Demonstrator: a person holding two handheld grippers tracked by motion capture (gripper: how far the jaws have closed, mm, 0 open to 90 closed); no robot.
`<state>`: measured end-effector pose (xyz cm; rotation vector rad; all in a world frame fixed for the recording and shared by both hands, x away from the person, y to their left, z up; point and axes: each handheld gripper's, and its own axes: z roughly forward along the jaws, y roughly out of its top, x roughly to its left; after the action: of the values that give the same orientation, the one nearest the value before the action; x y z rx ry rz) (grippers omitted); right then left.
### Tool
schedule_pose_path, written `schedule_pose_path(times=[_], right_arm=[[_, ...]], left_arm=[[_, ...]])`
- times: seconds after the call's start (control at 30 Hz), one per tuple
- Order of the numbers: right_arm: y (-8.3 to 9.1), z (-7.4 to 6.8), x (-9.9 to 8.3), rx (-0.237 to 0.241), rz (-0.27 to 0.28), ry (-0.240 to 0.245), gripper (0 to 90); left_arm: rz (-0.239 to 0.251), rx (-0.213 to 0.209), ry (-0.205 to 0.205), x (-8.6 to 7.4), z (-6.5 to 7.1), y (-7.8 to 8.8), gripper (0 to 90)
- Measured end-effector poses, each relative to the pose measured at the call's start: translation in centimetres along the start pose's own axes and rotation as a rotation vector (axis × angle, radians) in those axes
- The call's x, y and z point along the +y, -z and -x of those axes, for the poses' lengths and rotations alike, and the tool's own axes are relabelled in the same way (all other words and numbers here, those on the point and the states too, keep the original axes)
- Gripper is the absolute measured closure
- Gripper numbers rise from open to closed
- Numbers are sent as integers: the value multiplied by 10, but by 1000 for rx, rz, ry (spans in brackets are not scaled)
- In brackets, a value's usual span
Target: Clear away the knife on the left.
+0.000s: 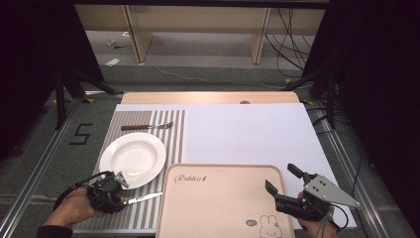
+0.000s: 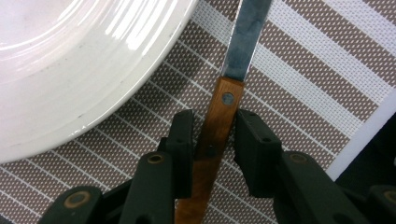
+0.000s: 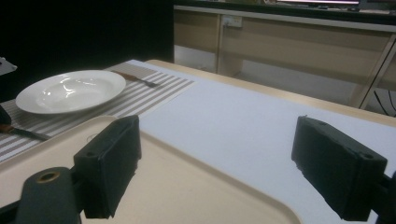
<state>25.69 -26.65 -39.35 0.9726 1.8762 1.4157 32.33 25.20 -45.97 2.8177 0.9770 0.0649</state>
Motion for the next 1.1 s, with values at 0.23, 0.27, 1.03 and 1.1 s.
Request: schedule_pose_path(times=[0.23, 0.27, 1.03, 1.1], right_arm=[[0, 0, 0, 0, -3, 0, 169], [0, 0, 0, 1, -4, -1, 169], [0, -1, 0, 5, -6, 2, 170], [0, -1, 0, 4, -4, 0, 170]], left_arm=[[-26, 17, -39, 4, 7, 0, 763], [-30, 23, -39, 4, 8, 0, 764], [-10, 1, -3, -3, 8, 12, 771], [-5, 2, 13, -4, 7, 14, 771]])
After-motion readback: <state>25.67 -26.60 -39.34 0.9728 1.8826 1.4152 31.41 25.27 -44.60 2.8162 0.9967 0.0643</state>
